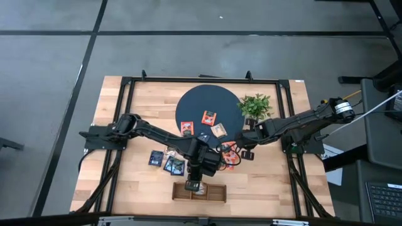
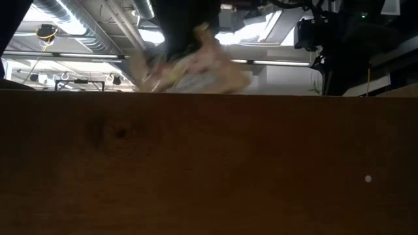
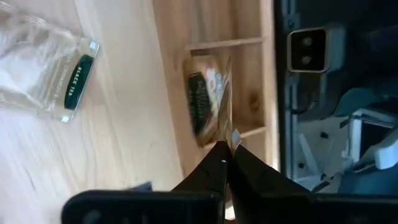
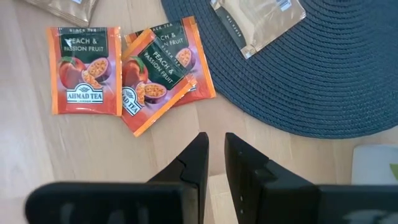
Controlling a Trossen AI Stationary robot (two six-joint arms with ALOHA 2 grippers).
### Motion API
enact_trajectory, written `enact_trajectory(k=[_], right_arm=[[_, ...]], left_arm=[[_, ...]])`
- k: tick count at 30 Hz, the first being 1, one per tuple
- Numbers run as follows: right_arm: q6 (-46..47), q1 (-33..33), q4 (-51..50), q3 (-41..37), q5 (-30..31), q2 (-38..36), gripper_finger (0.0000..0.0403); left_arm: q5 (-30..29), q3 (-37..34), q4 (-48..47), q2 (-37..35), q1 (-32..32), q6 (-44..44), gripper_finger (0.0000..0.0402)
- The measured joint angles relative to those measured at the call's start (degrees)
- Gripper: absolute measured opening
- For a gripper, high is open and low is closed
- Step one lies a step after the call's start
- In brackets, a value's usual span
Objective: Pick & Place Tea
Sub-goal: Put the brown tea bag into the middle section of the wooden organizer
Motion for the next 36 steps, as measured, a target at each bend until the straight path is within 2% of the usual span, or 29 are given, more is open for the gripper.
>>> enact_trajectory(k=[13,19,26,32,36], right_arm=[[0.06,0.02,0.56,0.00,-0.04,0.00,0.0056],[0.02,0.02,0.88,0.00,-0.04,0.00,0.0056],[0.02,0.02,1.18,0.00,-0.06,0.00,0.0056],[0.00,0.02,1.40,0.00,-0.08,0.00,0.0056],[0.00,0.00,1.39,0.00,-0.08,0.00,0.0056]], left_arm=[[-0.06,-0.08,-0.36,-0.14,0.39,1.69,0.0006],[-0.44,-0.08,-0.37,-0.07,0.35,2.33,0.0038],[-3.96,-0.08,-0.38,-0.02,0.37,3.01,0.0084],[-4.06,-0.08,-0.58,-0.02,0.37,4.23,0.0093],[-4.90,-0.08,-4.69,-0.02,0.31,7.46,0.0088]])
